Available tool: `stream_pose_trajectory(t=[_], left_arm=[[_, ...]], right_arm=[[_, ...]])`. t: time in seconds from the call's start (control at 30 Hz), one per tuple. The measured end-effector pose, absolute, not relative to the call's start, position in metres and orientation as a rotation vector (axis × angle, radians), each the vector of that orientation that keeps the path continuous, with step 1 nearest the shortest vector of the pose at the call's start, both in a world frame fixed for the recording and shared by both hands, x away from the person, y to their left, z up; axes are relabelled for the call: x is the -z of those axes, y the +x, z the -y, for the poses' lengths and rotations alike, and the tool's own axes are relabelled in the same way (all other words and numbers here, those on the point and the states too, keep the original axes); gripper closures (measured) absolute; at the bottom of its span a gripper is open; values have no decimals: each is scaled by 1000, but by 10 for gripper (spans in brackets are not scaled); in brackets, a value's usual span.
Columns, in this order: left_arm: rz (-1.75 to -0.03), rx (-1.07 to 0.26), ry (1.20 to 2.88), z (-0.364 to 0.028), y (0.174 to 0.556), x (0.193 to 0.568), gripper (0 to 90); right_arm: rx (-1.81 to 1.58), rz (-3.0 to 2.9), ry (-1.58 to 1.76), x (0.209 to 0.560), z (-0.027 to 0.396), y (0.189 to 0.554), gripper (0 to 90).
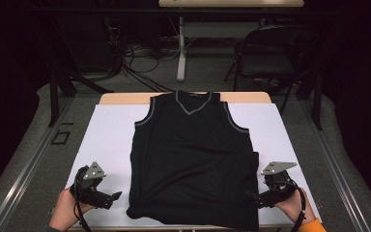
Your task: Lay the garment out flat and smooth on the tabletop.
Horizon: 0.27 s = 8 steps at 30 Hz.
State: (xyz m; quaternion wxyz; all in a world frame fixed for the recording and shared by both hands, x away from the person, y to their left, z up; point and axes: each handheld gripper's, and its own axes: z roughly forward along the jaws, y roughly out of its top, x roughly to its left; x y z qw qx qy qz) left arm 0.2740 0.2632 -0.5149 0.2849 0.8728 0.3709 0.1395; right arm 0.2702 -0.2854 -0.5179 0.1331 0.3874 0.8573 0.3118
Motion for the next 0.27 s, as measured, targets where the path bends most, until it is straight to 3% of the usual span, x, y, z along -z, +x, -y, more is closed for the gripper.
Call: stream_pose_trajectory(t=[0.27], left_arm=[[-990,-379,2312,-263,275,516,0]], right_arm=[[-959,-2431,1129,517,290,268,0]])
